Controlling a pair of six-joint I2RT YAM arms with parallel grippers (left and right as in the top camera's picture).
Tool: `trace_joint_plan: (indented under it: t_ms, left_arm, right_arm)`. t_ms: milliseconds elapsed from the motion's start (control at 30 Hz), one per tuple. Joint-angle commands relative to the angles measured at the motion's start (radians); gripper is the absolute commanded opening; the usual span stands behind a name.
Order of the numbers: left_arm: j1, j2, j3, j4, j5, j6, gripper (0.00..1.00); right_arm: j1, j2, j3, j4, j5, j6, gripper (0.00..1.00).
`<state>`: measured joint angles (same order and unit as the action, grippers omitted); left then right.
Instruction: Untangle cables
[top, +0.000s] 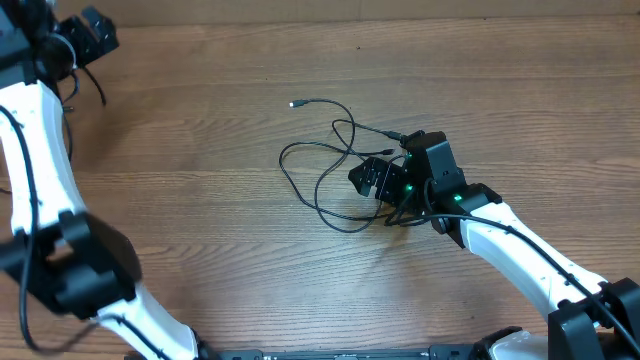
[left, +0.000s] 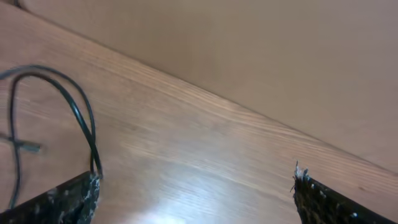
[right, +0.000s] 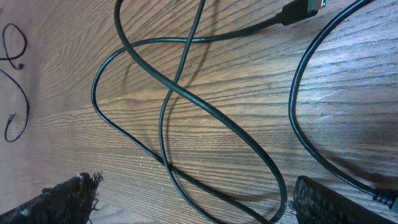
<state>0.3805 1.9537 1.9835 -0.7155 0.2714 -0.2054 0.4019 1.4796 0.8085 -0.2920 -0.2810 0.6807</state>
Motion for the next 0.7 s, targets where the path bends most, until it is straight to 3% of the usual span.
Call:
trace_joint_plan:
  t_ms: [0, 267, 500, 667]
  left_arm:
    - [-0.052, -0.084, 0.011, -0.111, -0.148, -0.106, 1.00]
    - [-0.195, -0.079, 0.011, -0.358, 0.037, -0.139, 0.99]
    - [-0.327, -0.035, -0.020, -0.582, 0.044, -0.139, 1.00]
    - [-0.447, -0.010, -0.102, -0.626, 0.007, -0.139, 1.00]
  right_arm:
    - [0.003, -0.003, 0.007, 0.001, 0.008, 0.003, 1.00]
    - [0.003, -0.003, 0.007, 0.001, 0.007, 0.003, 1.00]
    - [0.003, -0.003, 0.007, 0.001, 0.007, 0.003, 1.00]
    - [0.003, -0.003, 0.007, 0.001, 0.007, 0.003, 1.00]
